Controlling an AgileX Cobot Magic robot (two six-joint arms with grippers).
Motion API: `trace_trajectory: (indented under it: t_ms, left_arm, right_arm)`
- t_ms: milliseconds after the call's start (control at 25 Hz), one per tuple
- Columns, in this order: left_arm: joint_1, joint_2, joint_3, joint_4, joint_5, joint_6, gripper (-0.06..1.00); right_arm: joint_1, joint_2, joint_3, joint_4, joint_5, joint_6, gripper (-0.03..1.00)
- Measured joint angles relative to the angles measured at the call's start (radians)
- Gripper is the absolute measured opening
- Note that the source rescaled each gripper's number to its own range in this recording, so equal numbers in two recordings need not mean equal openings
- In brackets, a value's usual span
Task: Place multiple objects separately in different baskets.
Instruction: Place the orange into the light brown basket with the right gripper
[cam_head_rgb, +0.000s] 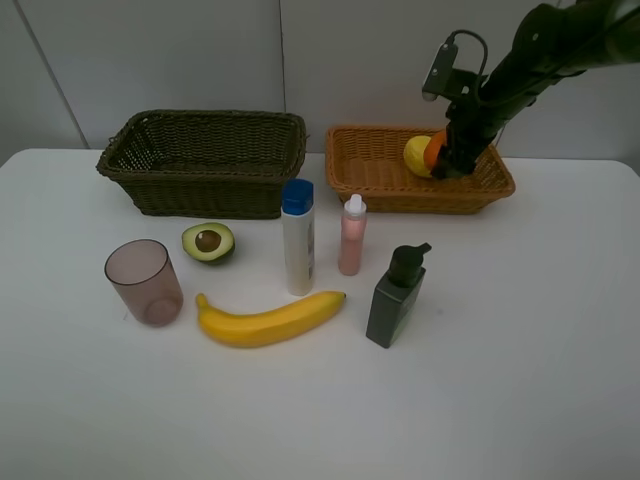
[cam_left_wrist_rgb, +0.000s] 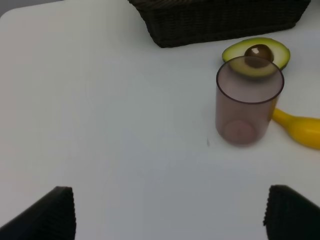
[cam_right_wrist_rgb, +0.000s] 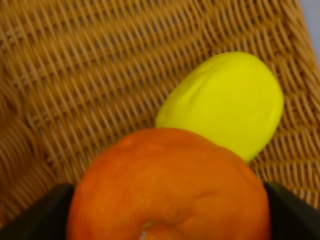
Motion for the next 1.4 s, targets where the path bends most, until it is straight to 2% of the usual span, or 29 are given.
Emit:
trace_trajectory:
  t_ms: [360, 440, 520, 640, 1400]
  left_arm:
    - [0.0, 0.0, 0.0, -0.001, 0.0, 0.0, 1.0]
    - [0.0, 0.0, 0.0, -0.002, 0.0, 0.0, 1.0]
    - [0.0, 0.0, 0.0, -0.002, 0.0, 0.0, 1.0]
    - [0.0, 0.0, 0.0, -0.002, 0.0, 0.0, 1.0]
    - [0.0, 0.0, 0.0, -0.002, 0.0, 0.0, 1.0]
  right_arm:
    - [0.0, 0.001, 0.0, -0.006, 0.023, 0.0, 0.64]
    - [0.0, 0.001, 0.0, -0.009, 0.041, 0.0, 0.71]
    - [0.0, 0.001, 0.0, -0.012, 0.041, -0.001, 0.88]
    - [0.0, 0.001, 0.0, -0.012, 0.038, -0.002, 0.96]
    - [0.0, 0.001, -0.003, -0.009, 0.039, -0.003, 0.98]
